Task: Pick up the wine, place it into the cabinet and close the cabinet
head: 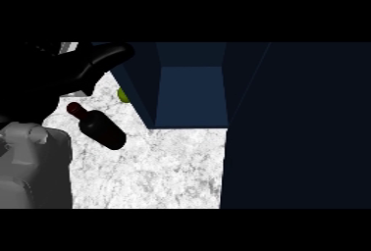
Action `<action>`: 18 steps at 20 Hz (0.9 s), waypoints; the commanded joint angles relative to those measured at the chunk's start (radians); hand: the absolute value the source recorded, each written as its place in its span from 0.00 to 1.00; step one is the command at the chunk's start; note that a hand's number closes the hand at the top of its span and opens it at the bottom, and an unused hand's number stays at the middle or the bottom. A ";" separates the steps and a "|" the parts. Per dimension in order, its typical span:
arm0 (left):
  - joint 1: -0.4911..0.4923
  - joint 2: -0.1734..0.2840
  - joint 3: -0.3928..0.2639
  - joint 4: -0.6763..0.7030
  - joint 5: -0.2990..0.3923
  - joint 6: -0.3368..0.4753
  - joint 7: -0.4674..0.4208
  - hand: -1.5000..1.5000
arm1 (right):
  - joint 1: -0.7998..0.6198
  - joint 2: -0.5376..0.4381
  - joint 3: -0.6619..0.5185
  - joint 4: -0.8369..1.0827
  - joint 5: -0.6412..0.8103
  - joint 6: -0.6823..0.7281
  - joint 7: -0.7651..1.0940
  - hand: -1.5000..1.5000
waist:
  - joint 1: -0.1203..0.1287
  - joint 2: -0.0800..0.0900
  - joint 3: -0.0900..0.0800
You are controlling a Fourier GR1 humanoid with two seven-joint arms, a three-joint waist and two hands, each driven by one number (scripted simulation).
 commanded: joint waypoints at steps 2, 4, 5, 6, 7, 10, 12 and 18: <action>-0.007 0.005 -0.019 -0.015 -0.066 0.033 0.040 0.00 | 0.013 -0.015 0.026 -0.230 -0.019 -0.042 0.159 0.00 | -0.001 0.001 -0.001; 0.058 0.011 -0.011 -0.062 -0.070 0.028 0.033 0.00 | 0.061 -0.021 0.021 -0.247 -0.022 -0.027 0.112 0.00 | -0.004 -0.001 0.000; 0.006 0.000 -0.052 -0.060 -0.128 0.052 0.100 0.00 | 0.054 -0.027 -0.005 -0.226 -0.044 -0.022 0.109 0.00 | -0.003 -0.001 0.000; 0.027 0.024 -0.006 -0.046 -0.077 0.018 0.052 0.00 | 0.003 -0.019 -0.006 -0.209 -0.056 -0.038 0.146 0.00 | 0.001 0.003 0.000; 0.078 0.021 -0.016 -0.084 -0.084 0.018 0.043 0.00 | 0.029 -0.033 0.002 -0.242 -0.047 -0.033 0.160 0.00 | 0.000 0.001 -0.001; -0.004 0.043 -0.009 -0.083 -0.141 0.026 0.155 0.00 | -0.014 -0.035 -0.036 -0.246 -0.069 -0.049 0.184 0.00 | 0.002 0.000 0.000; 0.018 0.061 0.022 -0.132 -0.130 0.017 0.192 0.00 | -0.006 -0.017 0.031 -0.202 0.002 -0.042 0.131 0.00 | 0.005 -0.001 0.000; 0.092 0.084 0.060 -0.147 -0.124 -0.003 0.156 0.00 | 0.014 -0.029 0.013 -0.260 -0.040 -0.065 0.167 0.00 | -0.001 0.001 -0.001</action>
